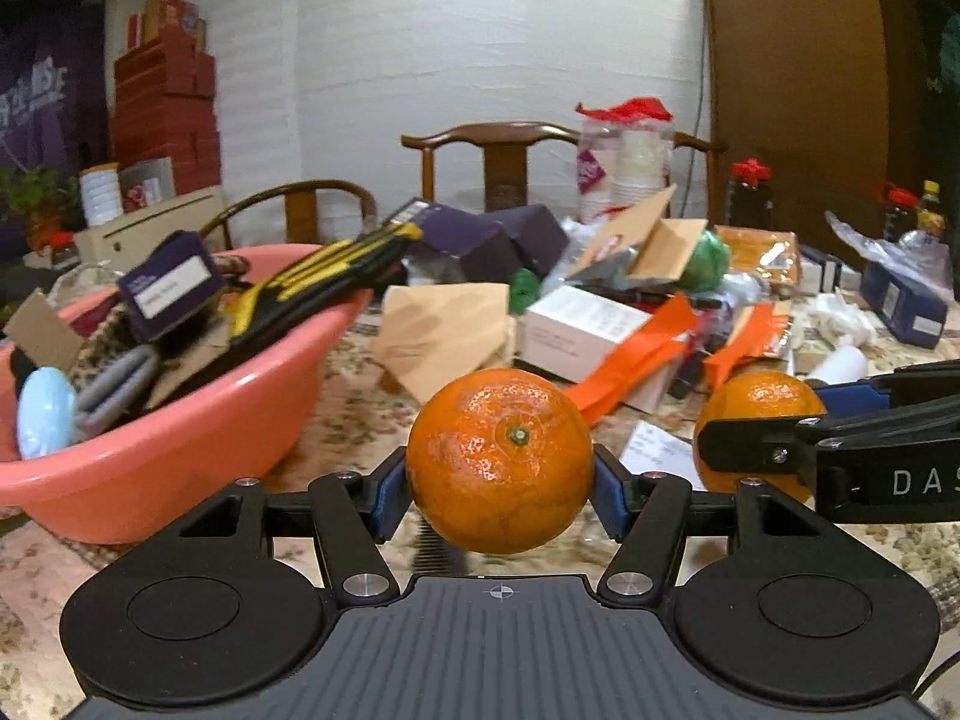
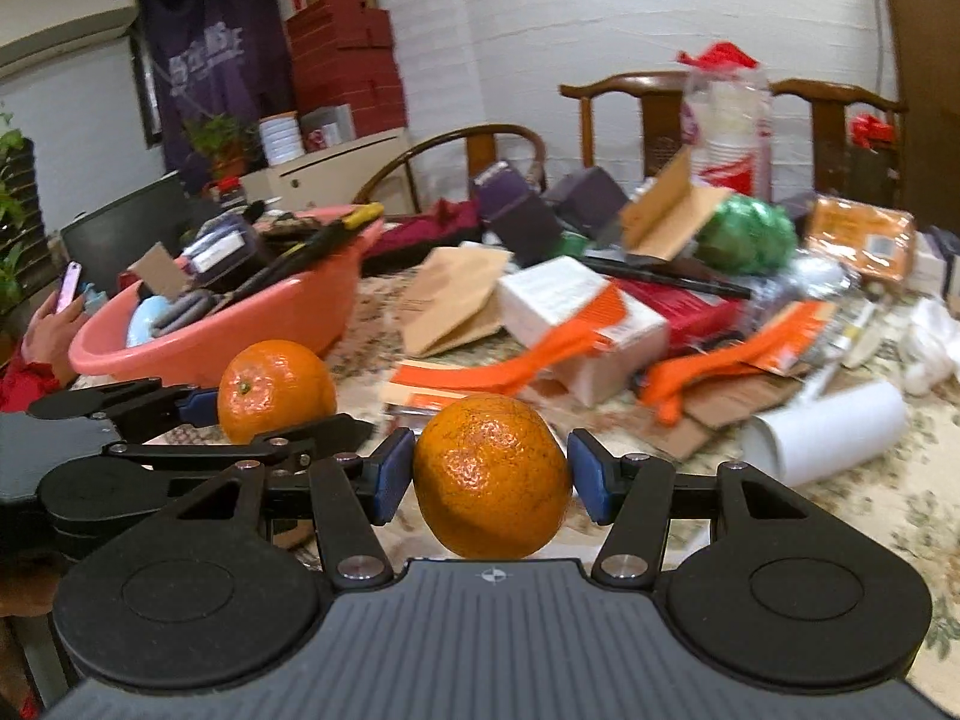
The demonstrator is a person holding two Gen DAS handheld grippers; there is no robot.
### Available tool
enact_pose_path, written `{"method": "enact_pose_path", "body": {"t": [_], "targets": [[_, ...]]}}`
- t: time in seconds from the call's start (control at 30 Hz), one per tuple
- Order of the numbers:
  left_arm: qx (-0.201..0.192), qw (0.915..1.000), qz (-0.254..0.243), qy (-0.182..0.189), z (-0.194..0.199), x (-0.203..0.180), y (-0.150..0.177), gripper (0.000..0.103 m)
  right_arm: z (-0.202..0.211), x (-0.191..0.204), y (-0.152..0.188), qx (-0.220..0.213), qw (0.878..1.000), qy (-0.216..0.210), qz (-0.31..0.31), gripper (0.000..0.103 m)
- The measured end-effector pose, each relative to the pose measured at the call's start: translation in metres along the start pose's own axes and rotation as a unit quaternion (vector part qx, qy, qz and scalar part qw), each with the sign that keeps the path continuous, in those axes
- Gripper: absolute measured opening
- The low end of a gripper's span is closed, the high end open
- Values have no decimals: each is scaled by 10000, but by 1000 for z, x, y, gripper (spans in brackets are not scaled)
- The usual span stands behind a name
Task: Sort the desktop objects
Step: 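Carry the orange in the left gripper to the basin while the right gripper carries its orange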
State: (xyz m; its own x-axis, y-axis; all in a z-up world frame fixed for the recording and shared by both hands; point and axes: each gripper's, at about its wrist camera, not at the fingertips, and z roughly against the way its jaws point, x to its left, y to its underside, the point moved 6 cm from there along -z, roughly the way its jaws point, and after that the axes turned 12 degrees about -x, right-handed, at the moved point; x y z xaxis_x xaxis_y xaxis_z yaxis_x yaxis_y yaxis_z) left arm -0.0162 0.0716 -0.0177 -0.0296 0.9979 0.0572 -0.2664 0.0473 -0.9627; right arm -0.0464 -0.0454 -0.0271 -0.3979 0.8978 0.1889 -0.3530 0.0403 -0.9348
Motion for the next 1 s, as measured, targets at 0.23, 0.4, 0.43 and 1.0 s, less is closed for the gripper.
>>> {"method": "enact_pose_path", "body": {"t": [0.23, 0.4, 0.43, 1.0], "targets": [[-94, 9998, 44, -174, 8, 21, -4, 63, -8, 24, -3, 51, 9997, -165, 146, 61], [-162, 9995, 43, -264, 13, 31, -8, 63, -11, 37, -6, 46, 9994, -269, 207, 61], [-178, 9994, 43, -299, 14, 33, -9, 63, -11, 40, -7, 42, 9993, -291, 219, 61], [-355, 9980, 88, -509, 26, 65, -31, 63, -18, 70, -28, -83, 9979, -581, 289, 61]]}}
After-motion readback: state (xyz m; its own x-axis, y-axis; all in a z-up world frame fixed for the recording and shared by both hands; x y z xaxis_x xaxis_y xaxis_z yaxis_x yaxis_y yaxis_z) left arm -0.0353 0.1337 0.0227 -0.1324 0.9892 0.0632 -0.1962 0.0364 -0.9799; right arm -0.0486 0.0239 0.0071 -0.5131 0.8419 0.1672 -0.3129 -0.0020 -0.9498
